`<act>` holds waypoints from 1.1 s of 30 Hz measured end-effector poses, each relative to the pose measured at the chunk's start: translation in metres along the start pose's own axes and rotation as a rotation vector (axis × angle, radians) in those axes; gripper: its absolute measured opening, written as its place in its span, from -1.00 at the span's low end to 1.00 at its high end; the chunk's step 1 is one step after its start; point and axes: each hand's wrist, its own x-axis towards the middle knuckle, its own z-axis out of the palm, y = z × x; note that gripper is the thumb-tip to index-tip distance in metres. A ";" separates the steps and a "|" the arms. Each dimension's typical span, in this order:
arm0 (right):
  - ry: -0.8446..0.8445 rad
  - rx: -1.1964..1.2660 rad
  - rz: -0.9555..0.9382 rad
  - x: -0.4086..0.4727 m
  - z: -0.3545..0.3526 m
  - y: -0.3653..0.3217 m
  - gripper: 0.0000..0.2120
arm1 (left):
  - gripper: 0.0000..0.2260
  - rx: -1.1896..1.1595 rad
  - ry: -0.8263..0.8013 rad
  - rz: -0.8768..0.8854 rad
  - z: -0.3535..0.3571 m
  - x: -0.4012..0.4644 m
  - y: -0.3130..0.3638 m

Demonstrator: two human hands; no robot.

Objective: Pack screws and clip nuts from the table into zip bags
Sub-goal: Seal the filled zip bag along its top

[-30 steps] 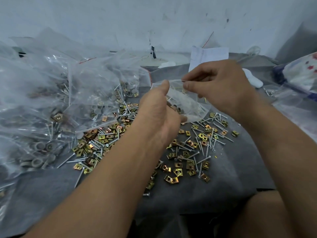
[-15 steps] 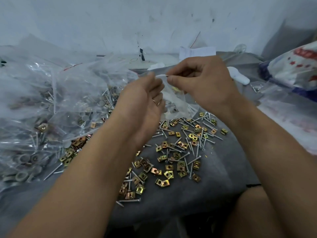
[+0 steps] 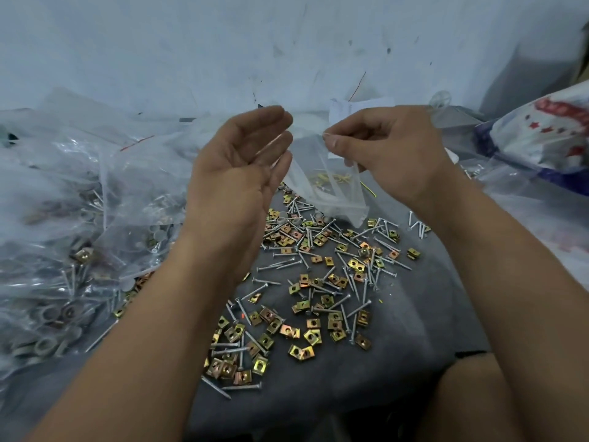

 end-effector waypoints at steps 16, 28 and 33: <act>-0.074 0.010 -0.169 0.026 -0.028 -0.030 -0.76 | -0.92 0.480 0.023 0.408 -0.009 0.039 0.016; 0.138 0.500 -0.076 0.001 -0.017 -0.014 -0.88 | -0.93 0.252 0.180 0.340 -0.036 0.040 0.035; 0.133 0.524 -0.073 0.004 -0.019 -0.021 -0.88 | -0.93 0.204 0.092 0.300 -0.043 0.040 0.045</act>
